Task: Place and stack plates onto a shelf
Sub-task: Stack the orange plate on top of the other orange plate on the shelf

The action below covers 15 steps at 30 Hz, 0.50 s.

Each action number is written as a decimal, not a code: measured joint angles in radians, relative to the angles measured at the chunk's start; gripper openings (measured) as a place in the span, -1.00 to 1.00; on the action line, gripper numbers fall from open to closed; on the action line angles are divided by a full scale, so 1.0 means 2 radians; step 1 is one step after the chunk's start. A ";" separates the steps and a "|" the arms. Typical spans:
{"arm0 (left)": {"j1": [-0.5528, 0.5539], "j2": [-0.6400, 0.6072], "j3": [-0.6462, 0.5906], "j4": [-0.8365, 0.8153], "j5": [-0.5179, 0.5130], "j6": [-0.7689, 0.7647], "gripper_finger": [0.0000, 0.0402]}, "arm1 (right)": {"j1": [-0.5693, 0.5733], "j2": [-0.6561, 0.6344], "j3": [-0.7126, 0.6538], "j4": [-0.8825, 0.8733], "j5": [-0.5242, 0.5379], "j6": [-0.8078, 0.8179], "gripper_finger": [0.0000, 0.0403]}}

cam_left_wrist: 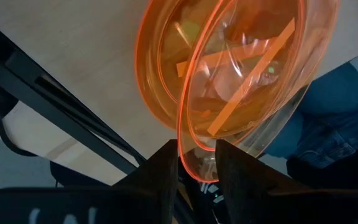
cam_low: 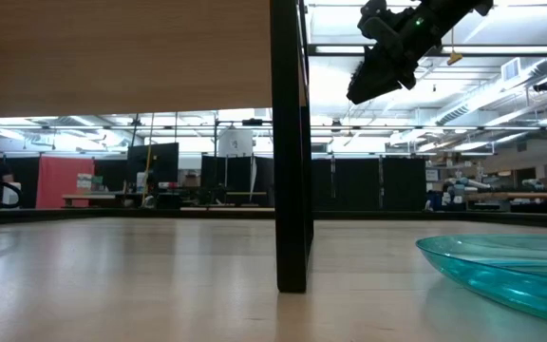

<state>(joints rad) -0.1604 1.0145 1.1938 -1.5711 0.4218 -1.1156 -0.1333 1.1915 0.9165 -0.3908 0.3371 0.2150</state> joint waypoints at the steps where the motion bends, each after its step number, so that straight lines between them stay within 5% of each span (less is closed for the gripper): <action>1: 0.000 0.000 0.000 0.000 0.000 0.000 -0.43 | 0.000 0.000 0.000 0.000 0.000 0.000 -0.29; 15: 0.000 -0.003 0.000 0.000 0.038 -0.016 -0.43 | 0.000 0.000 0.000 0.000 0.000 0.000 -0.29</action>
<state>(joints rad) -0.1604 1.0084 1.1934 -1.5707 0.4980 -1.1481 -0.1333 1.1915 0.9165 -0.3908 0.3370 0.2146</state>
